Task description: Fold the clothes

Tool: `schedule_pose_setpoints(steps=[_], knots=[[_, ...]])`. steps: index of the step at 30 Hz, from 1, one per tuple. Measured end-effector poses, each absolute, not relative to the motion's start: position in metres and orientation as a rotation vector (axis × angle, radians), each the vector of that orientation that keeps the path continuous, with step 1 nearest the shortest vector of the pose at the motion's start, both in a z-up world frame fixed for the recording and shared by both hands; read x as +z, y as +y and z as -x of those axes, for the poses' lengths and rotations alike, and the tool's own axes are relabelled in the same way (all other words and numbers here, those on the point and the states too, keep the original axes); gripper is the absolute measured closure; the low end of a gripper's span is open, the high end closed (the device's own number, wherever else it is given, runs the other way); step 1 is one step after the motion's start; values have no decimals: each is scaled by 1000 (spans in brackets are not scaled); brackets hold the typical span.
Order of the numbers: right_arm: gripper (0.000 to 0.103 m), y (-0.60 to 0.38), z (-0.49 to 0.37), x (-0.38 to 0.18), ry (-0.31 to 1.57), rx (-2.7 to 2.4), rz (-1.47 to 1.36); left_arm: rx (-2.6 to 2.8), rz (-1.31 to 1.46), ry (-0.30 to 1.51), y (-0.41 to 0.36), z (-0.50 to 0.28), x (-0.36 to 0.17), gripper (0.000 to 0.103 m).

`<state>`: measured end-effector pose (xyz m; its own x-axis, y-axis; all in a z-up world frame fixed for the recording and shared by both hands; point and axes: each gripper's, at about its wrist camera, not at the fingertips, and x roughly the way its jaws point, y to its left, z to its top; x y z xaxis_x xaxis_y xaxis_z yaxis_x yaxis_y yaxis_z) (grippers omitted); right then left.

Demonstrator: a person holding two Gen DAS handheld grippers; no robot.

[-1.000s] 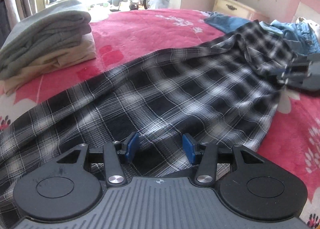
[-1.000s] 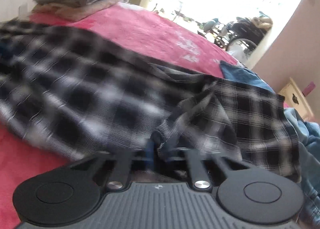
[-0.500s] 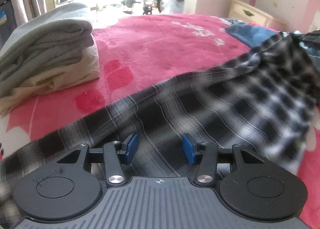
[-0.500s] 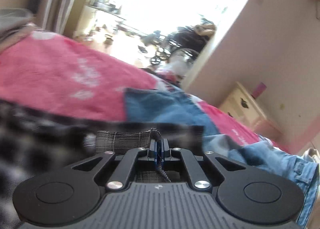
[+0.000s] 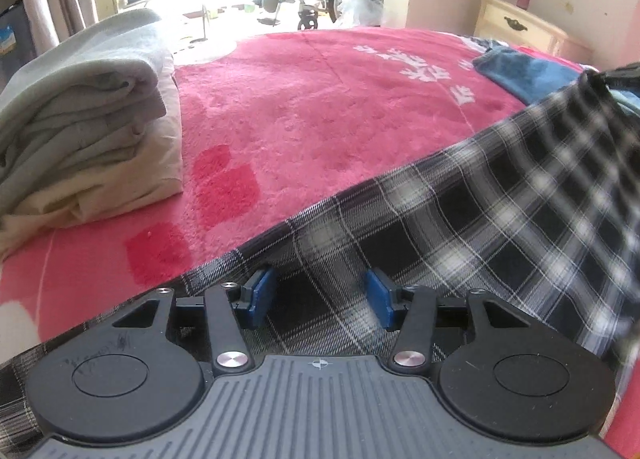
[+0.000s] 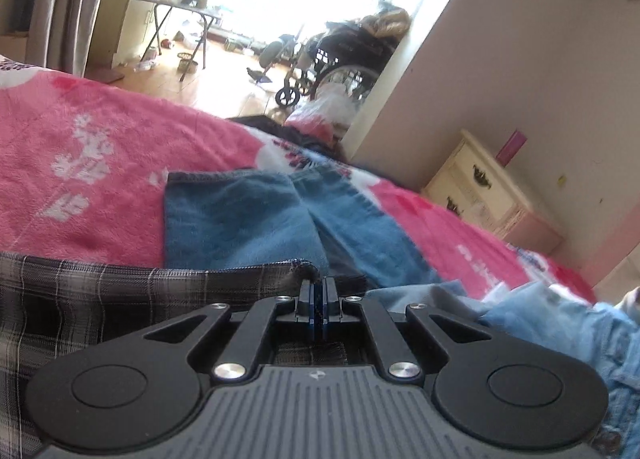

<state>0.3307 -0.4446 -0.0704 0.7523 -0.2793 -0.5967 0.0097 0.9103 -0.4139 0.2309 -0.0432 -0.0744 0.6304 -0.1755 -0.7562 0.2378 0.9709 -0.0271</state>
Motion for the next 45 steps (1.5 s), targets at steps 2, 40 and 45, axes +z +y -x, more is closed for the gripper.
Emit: schedule_pose_setpoints(steps=[2, 40, 45], knots=[[99, -448, -339, -78, 729, -162, 389, -230, -72, 858, -44, -233, -75, 51], [65, -492, -308, -85, 938, 44, 325, -219, -97, 842, -51, -236, -78, 47], [64, -498, -315, -87, 951, 26, 276, -220, -95, 842, -50, -236, -78, 47]])
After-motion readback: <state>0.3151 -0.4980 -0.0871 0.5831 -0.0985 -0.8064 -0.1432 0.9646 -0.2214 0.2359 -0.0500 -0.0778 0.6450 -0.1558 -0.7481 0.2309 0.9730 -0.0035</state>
